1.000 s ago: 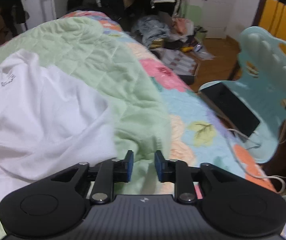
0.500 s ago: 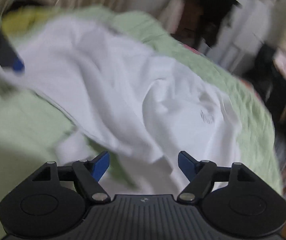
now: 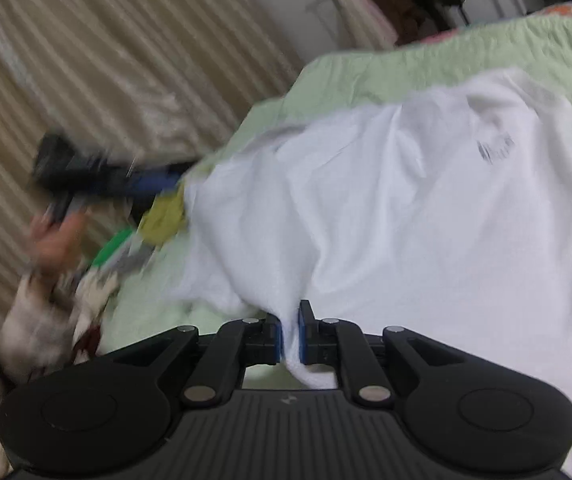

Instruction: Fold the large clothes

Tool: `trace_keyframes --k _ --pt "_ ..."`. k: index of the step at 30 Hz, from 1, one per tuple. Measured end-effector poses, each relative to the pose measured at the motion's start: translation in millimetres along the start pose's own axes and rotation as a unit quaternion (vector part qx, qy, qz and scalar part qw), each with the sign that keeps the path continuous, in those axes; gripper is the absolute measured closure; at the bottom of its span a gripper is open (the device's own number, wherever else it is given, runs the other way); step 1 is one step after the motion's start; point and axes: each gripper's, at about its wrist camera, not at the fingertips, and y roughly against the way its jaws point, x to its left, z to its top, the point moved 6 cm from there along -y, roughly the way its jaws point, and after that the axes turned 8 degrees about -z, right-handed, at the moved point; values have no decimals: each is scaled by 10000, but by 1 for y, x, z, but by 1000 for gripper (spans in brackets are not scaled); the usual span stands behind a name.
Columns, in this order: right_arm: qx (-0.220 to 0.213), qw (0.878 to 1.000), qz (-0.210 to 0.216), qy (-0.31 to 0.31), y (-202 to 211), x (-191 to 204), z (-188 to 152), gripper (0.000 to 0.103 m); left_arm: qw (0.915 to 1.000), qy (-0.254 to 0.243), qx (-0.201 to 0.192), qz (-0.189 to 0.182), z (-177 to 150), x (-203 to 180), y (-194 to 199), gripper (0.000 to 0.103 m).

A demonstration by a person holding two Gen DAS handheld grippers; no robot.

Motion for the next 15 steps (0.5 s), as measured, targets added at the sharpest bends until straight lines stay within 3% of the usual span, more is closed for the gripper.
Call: trace_keyframes --k 3,5,6,7,8,10,15 --pt "777 9968 -194 67 -1 -7 0 89 9986 -192 51 493 28 20 -17 33" --pt "1177 9924 -320 186 -2 -7 5 71 9972 -266 206 667 42 32 -34 24" --pt "1244 9910 -401 289 2 -6 15 52 9963 -303 292 755 50 38 -42 22" --pt "1156 9908 -537 451 11 -3 32 44 9951 -340 377 844 57 44 -51 21" --pt "982 9916 -624 561 20 0 43 42 9944 -367 482 869 61 48 -59 18" --pt "285 9939 -808 692 40 1 90 31 9927 -462 648 907 66 52 -74 15" --pt "-380 9843 -1527 806 34 -28 189 25 9841 -923 942 1186 67 54 -113 10"
